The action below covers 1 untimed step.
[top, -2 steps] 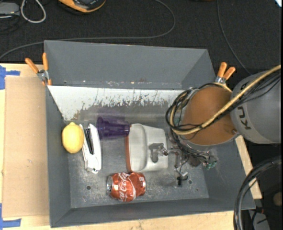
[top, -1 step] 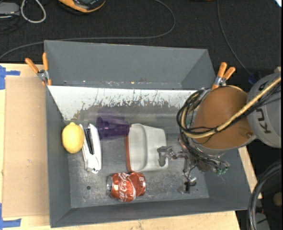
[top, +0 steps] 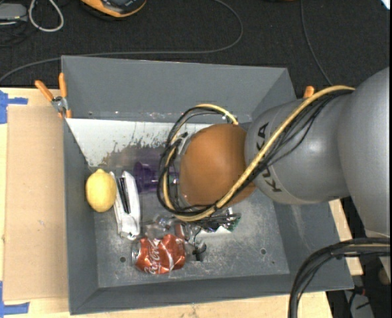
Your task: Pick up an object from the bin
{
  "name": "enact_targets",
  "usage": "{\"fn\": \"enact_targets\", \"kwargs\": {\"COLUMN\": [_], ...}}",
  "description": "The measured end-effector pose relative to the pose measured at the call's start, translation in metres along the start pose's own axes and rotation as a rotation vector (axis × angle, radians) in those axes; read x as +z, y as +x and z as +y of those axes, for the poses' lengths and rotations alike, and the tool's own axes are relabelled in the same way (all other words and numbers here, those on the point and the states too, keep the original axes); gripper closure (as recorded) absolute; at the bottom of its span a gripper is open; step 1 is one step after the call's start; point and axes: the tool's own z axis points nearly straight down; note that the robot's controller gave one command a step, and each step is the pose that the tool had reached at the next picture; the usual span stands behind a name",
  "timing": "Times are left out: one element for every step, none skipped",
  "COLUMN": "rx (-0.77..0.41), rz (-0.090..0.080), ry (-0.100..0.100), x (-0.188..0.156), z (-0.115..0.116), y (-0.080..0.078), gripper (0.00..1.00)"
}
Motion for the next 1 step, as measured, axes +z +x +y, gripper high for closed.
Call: {"fn": "enact_targets", "kwargs": {"rx": [0.044], "rz": [0.003], "ry": [0.011], "x": [0.0294], "z": [-0.0065], "y": [0.049], "gripper": [0.0]}}
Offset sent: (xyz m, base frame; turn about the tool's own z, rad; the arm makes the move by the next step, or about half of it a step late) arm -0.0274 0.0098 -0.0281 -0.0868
